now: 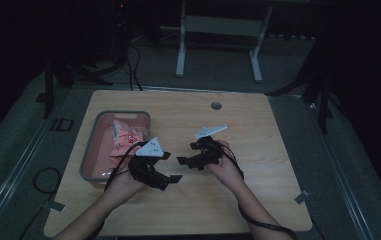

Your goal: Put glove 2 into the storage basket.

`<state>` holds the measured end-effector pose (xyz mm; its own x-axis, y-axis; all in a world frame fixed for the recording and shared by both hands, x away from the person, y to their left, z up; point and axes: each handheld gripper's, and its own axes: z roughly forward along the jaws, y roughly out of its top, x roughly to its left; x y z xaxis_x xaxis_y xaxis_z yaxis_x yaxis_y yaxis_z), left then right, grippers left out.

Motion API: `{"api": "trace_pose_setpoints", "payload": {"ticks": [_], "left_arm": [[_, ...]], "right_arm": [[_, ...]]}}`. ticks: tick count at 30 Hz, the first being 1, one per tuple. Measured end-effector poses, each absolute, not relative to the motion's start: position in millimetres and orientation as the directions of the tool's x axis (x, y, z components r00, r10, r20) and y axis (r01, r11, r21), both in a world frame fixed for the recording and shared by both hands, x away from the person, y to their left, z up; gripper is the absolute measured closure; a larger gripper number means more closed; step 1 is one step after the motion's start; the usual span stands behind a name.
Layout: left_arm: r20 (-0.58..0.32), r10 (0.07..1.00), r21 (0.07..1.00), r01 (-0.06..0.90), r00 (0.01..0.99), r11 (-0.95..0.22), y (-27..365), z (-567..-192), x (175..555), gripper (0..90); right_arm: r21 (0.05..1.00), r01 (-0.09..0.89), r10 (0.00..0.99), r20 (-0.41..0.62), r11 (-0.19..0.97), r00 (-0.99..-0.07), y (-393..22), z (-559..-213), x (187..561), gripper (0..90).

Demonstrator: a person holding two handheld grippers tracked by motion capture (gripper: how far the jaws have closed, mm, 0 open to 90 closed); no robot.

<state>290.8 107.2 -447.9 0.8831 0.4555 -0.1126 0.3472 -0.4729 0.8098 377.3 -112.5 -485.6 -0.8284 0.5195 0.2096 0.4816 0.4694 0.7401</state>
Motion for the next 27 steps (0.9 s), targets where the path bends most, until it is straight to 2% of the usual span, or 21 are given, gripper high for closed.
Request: {"api": "trace_pose_setpoints", "payload": {"ticks": [10, 13, 27], "left_arm": [[-0.152, 0.401, 0.800, 0.351, 0.904, -0.486, 83, -472, 283, 14.2], [-0.129, 0.381, 0.795, 0.326, 0.915, -0.511, 77, -479, 280, 14.2], [-0.164, 0.328, 0.781, 0.325, 0.930, -0.533, 60, -509, 272, 14.2]], "right_arm": [[0.732, 0.499, 0.527, 0.225, 0.464, -0.819, -140, -508, 367, 16.5], [0.738, 0.494, 0.527, 0.221, 0.460, -0.821, -144, -512, 364, 16.4], [0.744, 0.486, 0.521, 0.218, 0.458, -0.825, -166, -538, 345, 14.6]]}}
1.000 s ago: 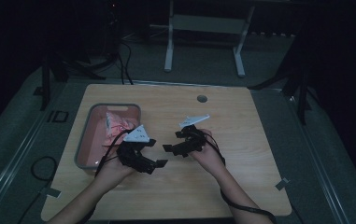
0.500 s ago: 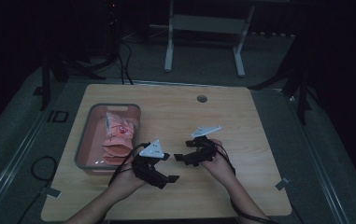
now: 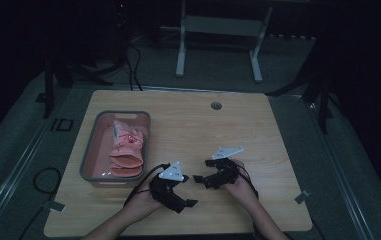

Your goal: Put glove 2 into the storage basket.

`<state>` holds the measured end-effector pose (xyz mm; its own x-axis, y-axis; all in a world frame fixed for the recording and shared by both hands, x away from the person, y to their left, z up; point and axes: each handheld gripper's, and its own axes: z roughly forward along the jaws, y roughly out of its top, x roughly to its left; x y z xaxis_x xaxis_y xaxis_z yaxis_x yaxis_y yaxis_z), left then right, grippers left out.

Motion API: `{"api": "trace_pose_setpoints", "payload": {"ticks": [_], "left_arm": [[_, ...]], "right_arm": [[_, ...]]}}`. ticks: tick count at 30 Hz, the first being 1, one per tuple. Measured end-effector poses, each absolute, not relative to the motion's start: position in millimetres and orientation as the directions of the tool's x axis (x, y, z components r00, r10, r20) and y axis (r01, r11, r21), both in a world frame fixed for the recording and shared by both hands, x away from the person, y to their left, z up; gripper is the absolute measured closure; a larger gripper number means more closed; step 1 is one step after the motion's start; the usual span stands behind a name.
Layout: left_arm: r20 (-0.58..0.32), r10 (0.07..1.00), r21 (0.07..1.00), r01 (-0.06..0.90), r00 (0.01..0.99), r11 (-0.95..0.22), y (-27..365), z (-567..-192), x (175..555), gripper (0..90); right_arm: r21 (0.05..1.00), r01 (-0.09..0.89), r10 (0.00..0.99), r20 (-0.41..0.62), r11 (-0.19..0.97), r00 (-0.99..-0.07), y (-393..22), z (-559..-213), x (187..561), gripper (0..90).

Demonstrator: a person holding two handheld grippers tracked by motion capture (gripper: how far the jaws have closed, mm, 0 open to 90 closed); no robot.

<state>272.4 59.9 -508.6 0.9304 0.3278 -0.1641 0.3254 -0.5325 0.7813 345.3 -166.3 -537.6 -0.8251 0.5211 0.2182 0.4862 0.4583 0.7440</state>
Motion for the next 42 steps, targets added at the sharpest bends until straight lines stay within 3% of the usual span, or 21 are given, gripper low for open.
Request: {"api": "trace_pose_setpoints", "payload": {"ticks": [11, 42], "left_arm": [[-0.111, 0.279, 0.774, 0.259, 0.954, -0.578, 52, -527, 270, 14.2], [-0.063, 0.284, 0.775, 0.227, 0.957, -0.590, 53, -549, 265, 14.2]], "right_arm": [[0.723, 0.497, 0.530, 0.212, 0.481, -0.821, -175, -551, 337, 14.4], [0.774, 0.425, 0.532, 0.136, 0.469, -0.836, -194, -560, 319, 14.3]]}}
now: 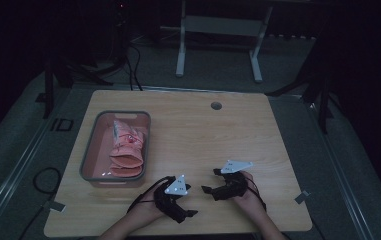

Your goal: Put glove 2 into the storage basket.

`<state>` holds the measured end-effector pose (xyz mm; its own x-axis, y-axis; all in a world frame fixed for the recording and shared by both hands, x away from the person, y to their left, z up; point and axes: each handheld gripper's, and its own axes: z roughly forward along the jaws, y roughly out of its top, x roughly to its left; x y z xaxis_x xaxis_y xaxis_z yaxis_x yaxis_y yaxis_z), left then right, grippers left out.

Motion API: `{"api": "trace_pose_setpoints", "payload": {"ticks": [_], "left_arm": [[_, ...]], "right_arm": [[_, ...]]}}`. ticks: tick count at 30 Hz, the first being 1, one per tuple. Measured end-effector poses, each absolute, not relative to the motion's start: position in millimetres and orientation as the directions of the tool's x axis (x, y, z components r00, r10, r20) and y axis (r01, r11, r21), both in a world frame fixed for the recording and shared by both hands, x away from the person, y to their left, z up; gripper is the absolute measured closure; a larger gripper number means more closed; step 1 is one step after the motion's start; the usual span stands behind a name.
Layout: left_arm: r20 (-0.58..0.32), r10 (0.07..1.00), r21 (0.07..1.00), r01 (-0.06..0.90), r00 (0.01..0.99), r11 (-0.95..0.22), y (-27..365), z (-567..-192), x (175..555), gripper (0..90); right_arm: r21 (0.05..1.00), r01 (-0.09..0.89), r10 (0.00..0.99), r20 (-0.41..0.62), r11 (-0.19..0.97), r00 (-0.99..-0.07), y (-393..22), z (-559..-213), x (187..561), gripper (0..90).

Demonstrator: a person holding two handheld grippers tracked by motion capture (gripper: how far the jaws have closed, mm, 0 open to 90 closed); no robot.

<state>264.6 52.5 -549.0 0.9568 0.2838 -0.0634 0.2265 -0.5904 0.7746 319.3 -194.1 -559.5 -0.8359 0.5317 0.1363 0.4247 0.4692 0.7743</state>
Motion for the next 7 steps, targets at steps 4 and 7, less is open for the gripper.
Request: {"api": "trace_pose_setpoints", "payload": {"ticks": [4, 7], "left_arm": [[-0.067, 0.281, 0.771, 0.228, 0.957, -0.594, 52.8, -549.6, 264.3, 14.2], [-0.069, 0.279, 0.769, 0.229, 0.958, -0.596, 52.6, -550.2, 264.1, 14.2]], "right_arm": [[0.773, 0.428, 0.535, 0.137, 0.469, -0.833, -194.4, -559.6, 319.6, 14.3], [0.771, 0.429, 0.533, 0.139, 0.472, -0.835, -194.3, -559.7, 319.7, 14.4]]}}
